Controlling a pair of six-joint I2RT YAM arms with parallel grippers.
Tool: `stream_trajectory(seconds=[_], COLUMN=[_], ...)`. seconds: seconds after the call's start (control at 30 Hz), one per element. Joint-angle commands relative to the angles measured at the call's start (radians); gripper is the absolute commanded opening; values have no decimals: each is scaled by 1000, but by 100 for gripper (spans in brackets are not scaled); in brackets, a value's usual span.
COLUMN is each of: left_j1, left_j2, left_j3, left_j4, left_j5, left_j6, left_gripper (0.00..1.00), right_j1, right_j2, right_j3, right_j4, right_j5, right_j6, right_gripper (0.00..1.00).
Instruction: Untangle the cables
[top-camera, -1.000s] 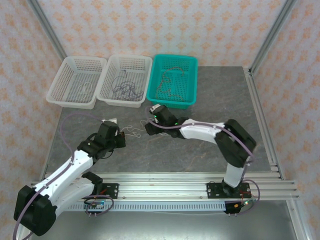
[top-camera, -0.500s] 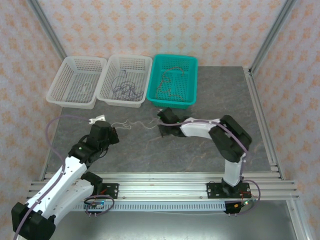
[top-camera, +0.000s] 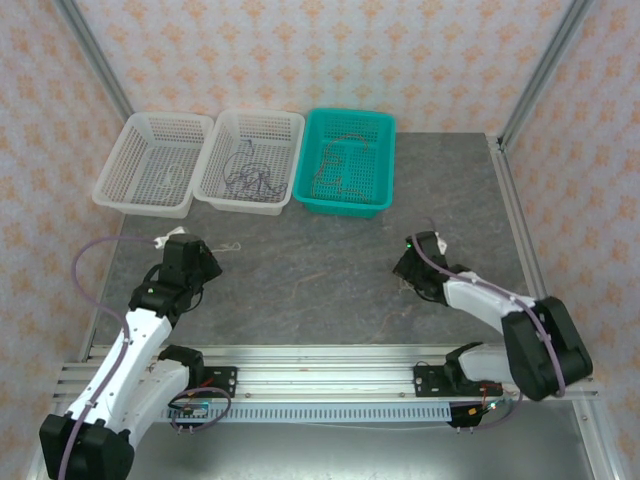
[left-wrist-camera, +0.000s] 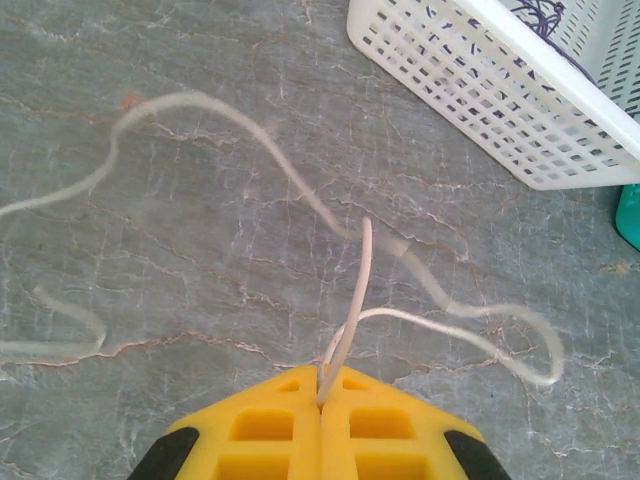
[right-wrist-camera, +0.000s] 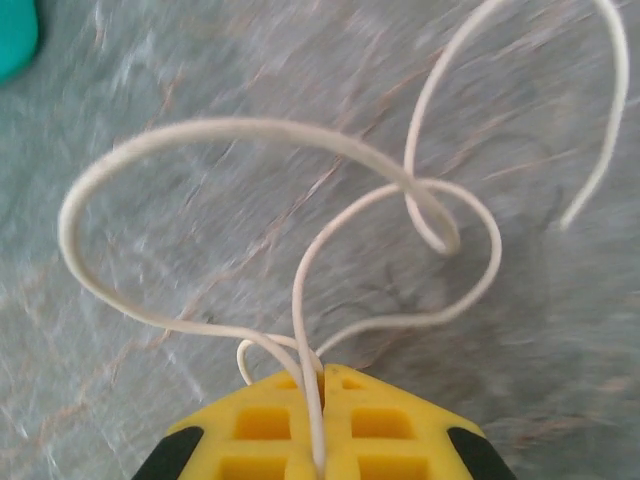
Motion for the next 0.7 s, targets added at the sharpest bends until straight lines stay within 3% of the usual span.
stream_trajectory(seconds=[0.0,0.1,0.3,0.67], left_j1=[9,9,12,131], left_j2=[-1,3,72,551], left_j3=[4,66,347,995], left_j4=[43,59,9,30], left_j5=[125,188,121,122], left_j6=[-8,-21,19,165], left_gripper=[0,0,0,0], right_j1=[-5,-3,31,115], right_j2=[-87,-126,-137,-133], right_j3=[23,60,114,142], right_j4=[-6,-33,-33,-53], right_j5=[5,-49,-194,-198], right_j6=[30,-13,-29,-17], right_gripper=[0,0,0,0])
